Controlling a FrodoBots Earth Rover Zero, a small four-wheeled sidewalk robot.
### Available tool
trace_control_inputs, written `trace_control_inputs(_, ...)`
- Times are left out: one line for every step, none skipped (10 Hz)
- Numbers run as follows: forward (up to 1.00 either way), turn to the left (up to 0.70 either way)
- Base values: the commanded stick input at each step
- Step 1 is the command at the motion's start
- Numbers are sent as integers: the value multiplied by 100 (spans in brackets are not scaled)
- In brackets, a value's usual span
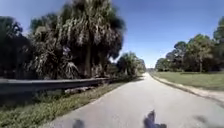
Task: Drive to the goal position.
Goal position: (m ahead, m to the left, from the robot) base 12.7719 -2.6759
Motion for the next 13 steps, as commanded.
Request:
trace_control_inputs(85, -23)
trace_control_inputs(85, -4)
trace_control_inputs(85, 0)
trace_control_inputs(85, 0)
trace_control_inputs(85, 0)
trace_control_inputs(85, 0)
trace_control_inputs(85, 0)
trace_control_inputs(85, 0)
trace_control_inputs(85, 0)
trace_control_inputs(85, 0)
trace_control_inputs(85, 0)
trace_control_inputs(85, 0)
trace_control_inputs(85, 0)
